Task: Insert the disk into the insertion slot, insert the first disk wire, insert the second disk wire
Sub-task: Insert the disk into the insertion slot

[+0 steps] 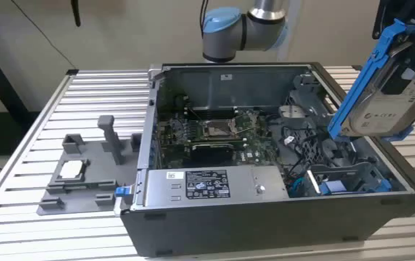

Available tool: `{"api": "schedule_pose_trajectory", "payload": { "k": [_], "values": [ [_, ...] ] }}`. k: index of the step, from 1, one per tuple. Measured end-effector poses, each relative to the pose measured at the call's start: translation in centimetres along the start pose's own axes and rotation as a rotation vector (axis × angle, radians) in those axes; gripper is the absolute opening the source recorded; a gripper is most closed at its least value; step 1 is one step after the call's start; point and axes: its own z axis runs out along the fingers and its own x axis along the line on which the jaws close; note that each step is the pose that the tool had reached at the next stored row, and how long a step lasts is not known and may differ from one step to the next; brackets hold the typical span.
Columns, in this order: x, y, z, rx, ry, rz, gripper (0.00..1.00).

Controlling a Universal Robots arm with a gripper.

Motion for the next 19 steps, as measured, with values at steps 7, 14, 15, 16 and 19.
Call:
{"api": "schedule_pose_trajectory", "payload": {
  "k": [7, 14, 15, 16, 19],
  "values": [
    [0.0, 0.0, 0.0, 0.0, -0.0001, 0.0, 0.33],
    [0.02, -0.01, 0.37, 0.0, -0.0001, -0.003, 0.33],
    [0.05, -0.02, 0.47, 0.0, 0.0002, -0.004, 0.33],
    [0.1, -0.02, 0.58, 0.0, 0.0001, -0.005, 0.33],
    [0.16, -0.04, 1.03, -0.0002, 0.0003, -0.008, 0.33]
  ]
}}
